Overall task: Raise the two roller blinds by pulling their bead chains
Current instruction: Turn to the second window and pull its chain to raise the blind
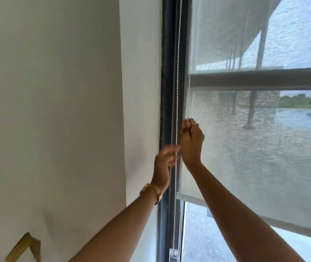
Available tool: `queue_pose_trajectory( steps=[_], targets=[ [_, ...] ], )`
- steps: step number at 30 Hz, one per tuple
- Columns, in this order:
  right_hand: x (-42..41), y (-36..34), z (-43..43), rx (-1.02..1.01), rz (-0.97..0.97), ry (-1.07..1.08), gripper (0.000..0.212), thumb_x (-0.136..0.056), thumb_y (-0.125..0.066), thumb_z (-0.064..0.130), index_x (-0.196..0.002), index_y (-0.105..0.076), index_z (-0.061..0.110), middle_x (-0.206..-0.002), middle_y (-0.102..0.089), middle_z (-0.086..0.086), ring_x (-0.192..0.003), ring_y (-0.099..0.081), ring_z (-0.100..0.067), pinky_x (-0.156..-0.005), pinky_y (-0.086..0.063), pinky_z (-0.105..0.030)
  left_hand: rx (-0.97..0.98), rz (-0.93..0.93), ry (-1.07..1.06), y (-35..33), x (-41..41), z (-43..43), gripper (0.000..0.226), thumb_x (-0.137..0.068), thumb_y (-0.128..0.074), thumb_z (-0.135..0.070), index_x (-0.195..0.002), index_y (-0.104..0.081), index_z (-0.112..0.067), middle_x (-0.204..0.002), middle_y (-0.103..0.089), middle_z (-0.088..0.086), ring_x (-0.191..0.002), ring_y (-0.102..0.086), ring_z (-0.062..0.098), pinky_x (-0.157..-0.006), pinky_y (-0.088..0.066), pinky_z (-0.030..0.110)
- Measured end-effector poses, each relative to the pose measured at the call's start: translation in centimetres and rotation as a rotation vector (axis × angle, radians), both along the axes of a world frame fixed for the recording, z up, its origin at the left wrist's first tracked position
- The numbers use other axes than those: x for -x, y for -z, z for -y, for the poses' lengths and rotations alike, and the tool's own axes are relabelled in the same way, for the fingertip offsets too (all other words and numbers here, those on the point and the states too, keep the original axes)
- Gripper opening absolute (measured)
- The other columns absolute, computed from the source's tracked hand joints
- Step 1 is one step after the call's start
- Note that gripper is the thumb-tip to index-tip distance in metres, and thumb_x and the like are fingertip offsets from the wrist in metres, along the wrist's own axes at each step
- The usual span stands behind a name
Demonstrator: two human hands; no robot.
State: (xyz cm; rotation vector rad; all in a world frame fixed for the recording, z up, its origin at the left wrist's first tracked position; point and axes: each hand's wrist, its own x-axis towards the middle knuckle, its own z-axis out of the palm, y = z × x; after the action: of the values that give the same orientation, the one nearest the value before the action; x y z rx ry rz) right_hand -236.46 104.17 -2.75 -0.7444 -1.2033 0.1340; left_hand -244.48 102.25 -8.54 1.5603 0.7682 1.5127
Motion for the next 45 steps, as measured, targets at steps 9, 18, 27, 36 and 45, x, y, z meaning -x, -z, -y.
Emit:
queue_pose_trajectory(
  steps=[9,18,27,36,45],
  targets=[
    [-1.3,9.6,0.2,0.116,0.024,0.068,0.025,-0.092,-0.036,0.015,-0.07,-0.046,0.012,-0.055,-0.045,-0.022,-0.047,-0.035,-0.019,-0.042,-0.032,-0.045,-0.201,0.059,0.1,-15.6,-1.1,-1.0,0.048,-0.102,-0.025,-0.038,-0.122,-0.055,-0.006,-0.102,-0.065,0.007,-0.086,-0.066,0.02,-0.076,-0.057,0.031],
    [0.3,11.9,0.8,0.285,-0.062,-0.298,0.035,-0.089,-0.037,0.011,-0.059,-0.04,0.029,-0.054,-0.035,0.014,-0.048,-0.029,-0.002,-0.046,-0.026,-0.011,-0.31,0.13,0.091,-16.3,-2.8,-1.5,0.032,-0.1,-0.033,-0.007,-0.074,-0.051,-0.01,-0.059,-0.038,0.0,-0.043,-0.028,0.004,-0.038,-0.024,0.014],
    [-1.0,13.9,2.6,0.56,0.023,-0.564,0.039,-0.093,-0.045,0.04,-0.085,-0.061,0.005,-0.063,-0.062,0.002,-0.054,-0.056,-0.011,-0.055,-0.04,-0.029,-0.356,0.018,-0.085,-10.6,-0.9,-3.7,0.035,-0.1,-0.034,-0.008,-0.068,-0.048,-0.013,-0.059,-0.043,-0.003,-0.043,-0.038,0.003,-0.047,-0.028,0.007],
    [-3.3,0.6,1.2,0.332,0.064,-0.451,0.034,-0.095,-0.034,0.032,-0.105,-0.061,0.014,-0.102,-0.068,-0.009,-0.088,-0.068,-0.005,-0.076,-0.054,-0.02,-0.307,-0.008,-0.126,-6.5,-2.1,-3.9,0.029,-0.097,-0.036,-0.002,-0.077,-0.057,-0.002,-0.068,-0.053,0.013,-0.067,-0.05,0.01,-0.069,-0.045,0.024],
    [-2.5,-12.7,1.0,0.239,0.018,-0.575,0.03,-0.101,-0.034,0.023,-0.116,-0.053,0.006,-0.118,-0.061,-0.014,-0.102,-0.062,-0.026,-0.094,-0.052,-0.041,-0.268,-0.106,-0.148,-1.0,-3.0,-2.7,0.034,-0.095,-0.033,0.003,-0.066,-0.048,-0.009,-0.06,-0.043,-0.001,-0.059,-0.042,0.003,-0.062,-0.037,0.014]
  ],
)
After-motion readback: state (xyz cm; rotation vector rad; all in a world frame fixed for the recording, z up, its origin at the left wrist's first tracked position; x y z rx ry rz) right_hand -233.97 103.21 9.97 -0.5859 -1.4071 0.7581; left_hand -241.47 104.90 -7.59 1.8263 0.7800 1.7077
